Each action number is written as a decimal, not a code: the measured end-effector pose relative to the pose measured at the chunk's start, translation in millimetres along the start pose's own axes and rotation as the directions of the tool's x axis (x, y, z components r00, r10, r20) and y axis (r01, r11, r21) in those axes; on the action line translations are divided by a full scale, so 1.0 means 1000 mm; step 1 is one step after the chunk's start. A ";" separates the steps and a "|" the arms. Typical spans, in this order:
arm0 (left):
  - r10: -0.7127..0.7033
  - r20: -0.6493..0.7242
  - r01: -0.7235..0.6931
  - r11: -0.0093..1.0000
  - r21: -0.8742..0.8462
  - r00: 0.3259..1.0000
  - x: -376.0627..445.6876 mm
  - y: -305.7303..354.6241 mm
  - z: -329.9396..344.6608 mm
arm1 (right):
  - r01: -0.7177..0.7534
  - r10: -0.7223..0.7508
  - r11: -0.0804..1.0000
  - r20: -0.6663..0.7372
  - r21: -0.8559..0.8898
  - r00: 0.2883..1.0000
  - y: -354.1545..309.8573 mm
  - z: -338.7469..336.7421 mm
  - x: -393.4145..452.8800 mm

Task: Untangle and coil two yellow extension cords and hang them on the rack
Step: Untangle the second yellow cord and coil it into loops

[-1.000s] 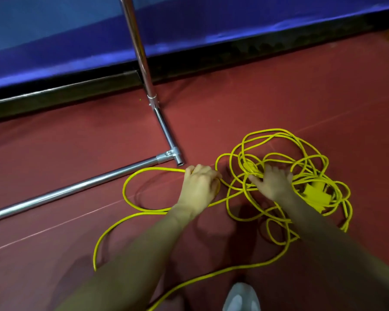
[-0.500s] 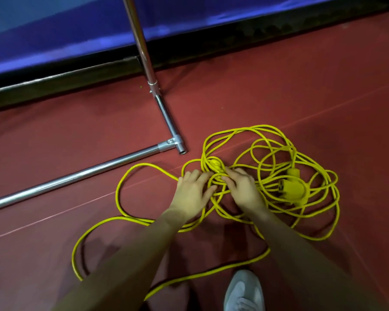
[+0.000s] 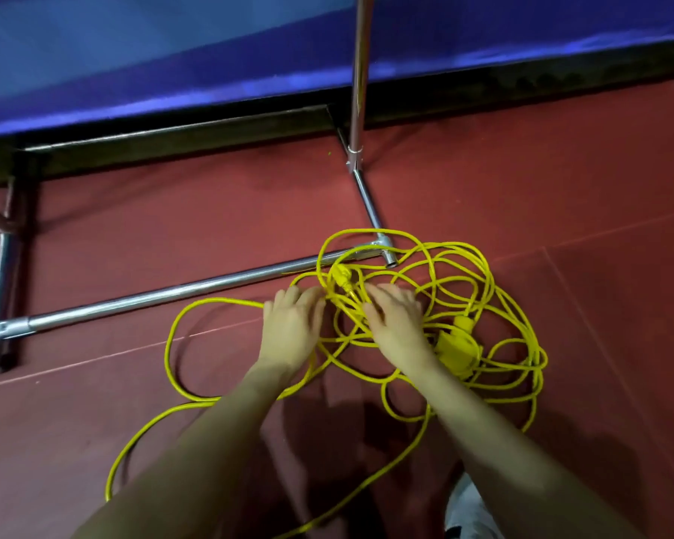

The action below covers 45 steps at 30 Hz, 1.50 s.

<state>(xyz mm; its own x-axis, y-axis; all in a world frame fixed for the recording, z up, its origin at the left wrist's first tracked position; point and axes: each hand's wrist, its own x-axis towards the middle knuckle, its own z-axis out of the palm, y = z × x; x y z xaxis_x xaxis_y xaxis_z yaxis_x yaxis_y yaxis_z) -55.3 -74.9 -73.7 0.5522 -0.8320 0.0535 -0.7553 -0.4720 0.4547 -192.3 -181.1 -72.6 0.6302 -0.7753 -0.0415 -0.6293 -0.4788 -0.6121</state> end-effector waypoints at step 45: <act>-0.005 -0.307 -0.166 0.835 -0.525 0.952 -0.044 0.054 -0.355 | 0.398 -0.302 0.817 -0.279 0.418 0.912 -0.279 -0.180 -0.059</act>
<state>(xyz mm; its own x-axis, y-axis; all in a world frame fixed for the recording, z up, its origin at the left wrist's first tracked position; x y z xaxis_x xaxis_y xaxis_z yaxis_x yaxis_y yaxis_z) 5.2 40.4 264.2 0.6375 -0.6999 0.3220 -0.5364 -0.1031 0.8377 -135.7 -76.3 242.4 0.6378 -0.6771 0.3671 -0.0730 -0.5276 -0.8464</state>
